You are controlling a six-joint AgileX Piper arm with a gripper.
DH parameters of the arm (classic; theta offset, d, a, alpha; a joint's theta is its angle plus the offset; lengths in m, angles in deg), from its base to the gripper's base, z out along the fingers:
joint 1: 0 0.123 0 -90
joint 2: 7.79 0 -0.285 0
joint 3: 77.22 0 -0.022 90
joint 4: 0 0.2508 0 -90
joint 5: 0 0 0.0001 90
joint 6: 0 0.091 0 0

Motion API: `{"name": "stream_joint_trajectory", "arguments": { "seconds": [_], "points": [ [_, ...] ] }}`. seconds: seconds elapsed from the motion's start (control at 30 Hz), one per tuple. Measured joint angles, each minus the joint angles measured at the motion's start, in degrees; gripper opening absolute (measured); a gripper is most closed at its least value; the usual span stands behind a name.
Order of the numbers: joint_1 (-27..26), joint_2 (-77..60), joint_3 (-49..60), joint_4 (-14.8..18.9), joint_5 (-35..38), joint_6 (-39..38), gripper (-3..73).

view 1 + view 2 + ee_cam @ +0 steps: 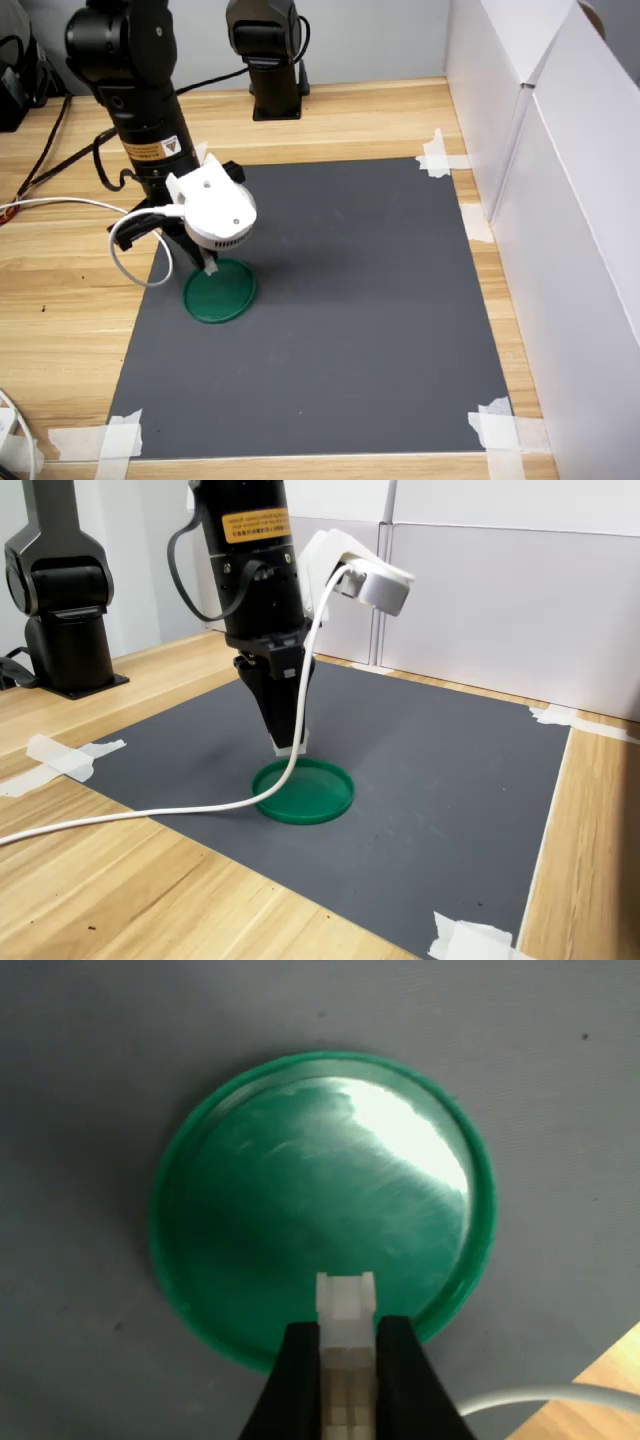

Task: Grasp a white terminal and put it in the green lid.

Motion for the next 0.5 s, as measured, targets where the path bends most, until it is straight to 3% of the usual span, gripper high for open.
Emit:
{"name": "stream_joint_trajectory", "arguments": {
  "seconds": [0.13,0.23,0.5],
  "points": [
    [0.26,0.75,-0.05,-0.29,-0.27,0.25,9.4],
    [0.75,1.73,-0.12,-1.69,-0.33,0.72,13.8],
    [1.56,2.98,-0.28,-1.38,-2.41,1.05,49.1]
  ]
}}
